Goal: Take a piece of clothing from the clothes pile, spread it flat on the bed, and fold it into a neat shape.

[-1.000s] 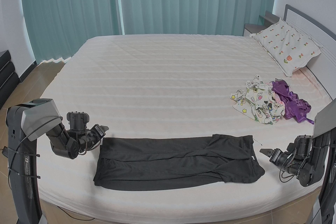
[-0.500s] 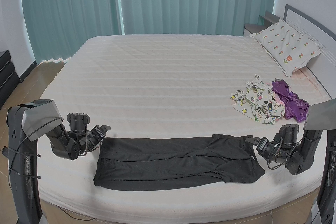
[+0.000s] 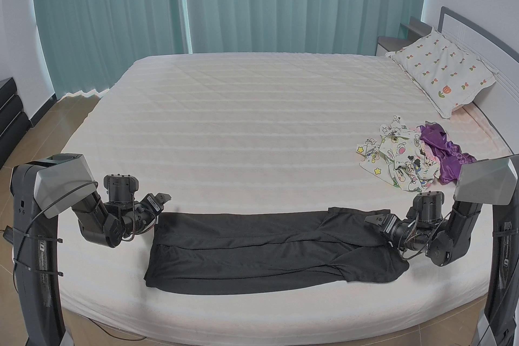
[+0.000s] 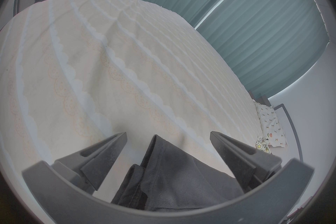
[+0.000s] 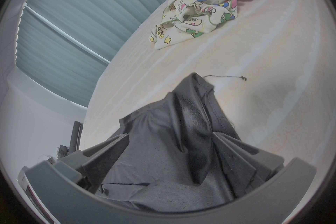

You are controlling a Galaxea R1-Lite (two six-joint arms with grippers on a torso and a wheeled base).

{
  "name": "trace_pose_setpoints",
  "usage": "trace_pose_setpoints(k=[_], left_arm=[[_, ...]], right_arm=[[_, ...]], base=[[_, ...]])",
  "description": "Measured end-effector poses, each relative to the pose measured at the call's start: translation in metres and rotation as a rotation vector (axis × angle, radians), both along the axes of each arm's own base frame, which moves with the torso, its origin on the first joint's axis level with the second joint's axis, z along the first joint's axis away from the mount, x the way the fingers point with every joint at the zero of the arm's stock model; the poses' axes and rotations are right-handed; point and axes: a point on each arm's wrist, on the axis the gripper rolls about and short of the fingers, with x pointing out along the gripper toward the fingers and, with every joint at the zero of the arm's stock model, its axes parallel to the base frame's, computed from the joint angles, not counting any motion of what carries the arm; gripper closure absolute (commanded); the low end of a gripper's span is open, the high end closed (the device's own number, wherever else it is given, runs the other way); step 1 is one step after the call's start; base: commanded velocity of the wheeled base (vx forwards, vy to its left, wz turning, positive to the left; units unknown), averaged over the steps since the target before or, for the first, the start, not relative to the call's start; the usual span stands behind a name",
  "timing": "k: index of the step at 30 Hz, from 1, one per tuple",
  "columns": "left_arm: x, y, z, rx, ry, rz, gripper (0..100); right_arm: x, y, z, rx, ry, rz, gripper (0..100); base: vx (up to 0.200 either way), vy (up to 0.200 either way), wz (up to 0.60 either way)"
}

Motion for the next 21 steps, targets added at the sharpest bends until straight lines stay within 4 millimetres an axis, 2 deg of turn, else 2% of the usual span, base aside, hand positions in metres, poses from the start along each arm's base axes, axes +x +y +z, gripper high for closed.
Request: trace_pose_setpoints(k=[7, 15, 16, 21], left_arm=[[0.0, 0.0, 0.0, 0.0, 0.0, 0.0, 0], [0.0, 0.0, 0.0, 0.001, 0.0, -0.001, 0], [0.0, 0.0, 0.0, 0.001, -0.001, -0.001, 0], [0.0, 0.0, 0.0, 0.001, -0.001, -0.001, 0]], right_arm=[[-0.008, -0.001, -0.005, -0.066, 0.034, -0.02, 0], [-0.007, 0.008, -0.009, -0.073, 0.032, 0.001, 0], [-0.007, 0.009, -0.009, -0.073, 0.031, 0.003, 100], [-0.005, 0.009, -0.011, -0.092, 0.028, -0.019, 100]], base=[[0.0, 0.0, 0.0], [0.0, 0.0, 0.0], [0.0, 0.0, 0.0], [0.0, 0.0, 0.0]])
